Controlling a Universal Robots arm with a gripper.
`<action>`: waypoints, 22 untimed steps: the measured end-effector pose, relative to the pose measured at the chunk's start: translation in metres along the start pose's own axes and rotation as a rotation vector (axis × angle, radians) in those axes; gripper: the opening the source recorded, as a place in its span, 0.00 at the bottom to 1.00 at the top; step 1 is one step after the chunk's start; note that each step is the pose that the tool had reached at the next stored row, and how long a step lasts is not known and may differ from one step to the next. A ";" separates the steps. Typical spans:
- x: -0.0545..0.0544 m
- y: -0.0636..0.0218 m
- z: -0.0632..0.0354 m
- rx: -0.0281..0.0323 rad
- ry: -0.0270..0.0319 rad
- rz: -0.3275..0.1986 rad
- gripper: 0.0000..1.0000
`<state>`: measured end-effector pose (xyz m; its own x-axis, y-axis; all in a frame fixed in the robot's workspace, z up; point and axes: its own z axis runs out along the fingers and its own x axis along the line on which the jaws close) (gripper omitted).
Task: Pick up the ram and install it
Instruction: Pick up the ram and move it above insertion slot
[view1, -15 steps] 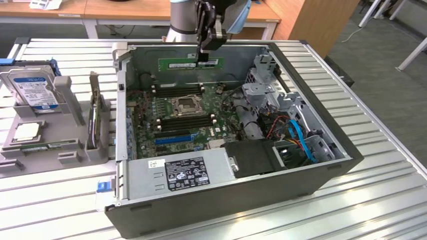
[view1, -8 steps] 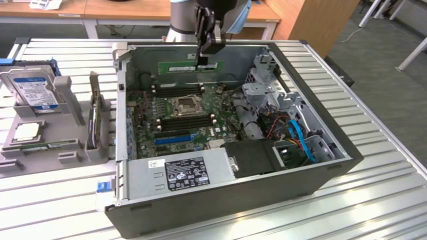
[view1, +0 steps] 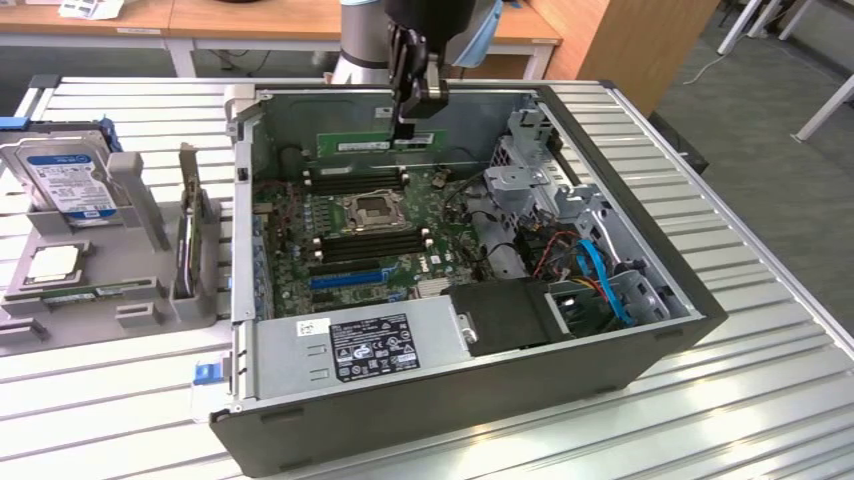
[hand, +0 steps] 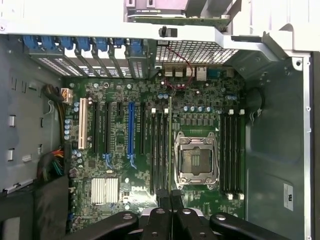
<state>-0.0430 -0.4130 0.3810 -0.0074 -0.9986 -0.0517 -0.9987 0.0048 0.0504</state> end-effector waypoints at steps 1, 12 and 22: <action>0.000 -0.0001 0.0011 0.0000 0.0000 0.000 0.12; 0.001 -0.0007 0.0138 0.0001 -0.0001 0.000 0.12; 0.001 -0.0012 0.0245 0.0000 0.0000 0.000 0.12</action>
<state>-0.0430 -0.4131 0.3565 -0.0074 -0.9986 -0.0517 -0.9987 0.0048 0.0504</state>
